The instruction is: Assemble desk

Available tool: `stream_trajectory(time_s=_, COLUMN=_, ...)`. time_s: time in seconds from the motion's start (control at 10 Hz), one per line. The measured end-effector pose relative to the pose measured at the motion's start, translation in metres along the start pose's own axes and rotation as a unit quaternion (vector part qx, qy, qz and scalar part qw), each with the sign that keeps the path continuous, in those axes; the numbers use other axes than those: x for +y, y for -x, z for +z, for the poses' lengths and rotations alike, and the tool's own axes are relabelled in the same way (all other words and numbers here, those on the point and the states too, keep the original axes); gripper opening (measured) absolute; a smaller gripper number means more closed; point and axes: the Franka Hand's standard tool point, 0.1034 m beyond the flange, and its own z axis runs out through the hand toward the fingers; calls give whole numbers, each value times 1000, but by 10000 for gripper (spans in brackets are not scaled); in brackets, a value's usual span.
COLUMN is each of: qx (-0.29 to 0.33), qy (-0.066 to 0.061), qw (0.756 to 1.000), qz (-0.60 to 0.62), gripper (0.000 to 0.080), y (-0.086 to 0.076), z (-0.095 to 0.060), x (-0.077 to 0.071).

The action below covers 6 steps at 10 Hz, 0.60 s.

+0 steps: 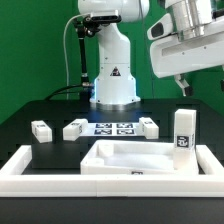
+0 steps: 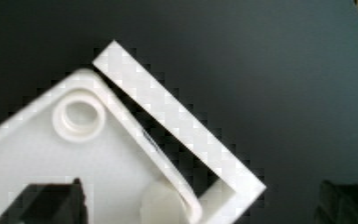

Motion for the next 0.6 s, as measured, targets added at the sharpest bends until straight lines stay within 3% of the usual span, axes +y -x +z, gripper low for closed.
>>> stream_trajectory(time_s=0.4, qx=0, qy=3, qw=994, qz=-113, gripper=649, y=-1, z=2, x=3)
stream_trajectory(time_s=0.6, qx=-16, qy=25, qw=980, qz=-199, gripper=649, y=12, z=20, x=18)
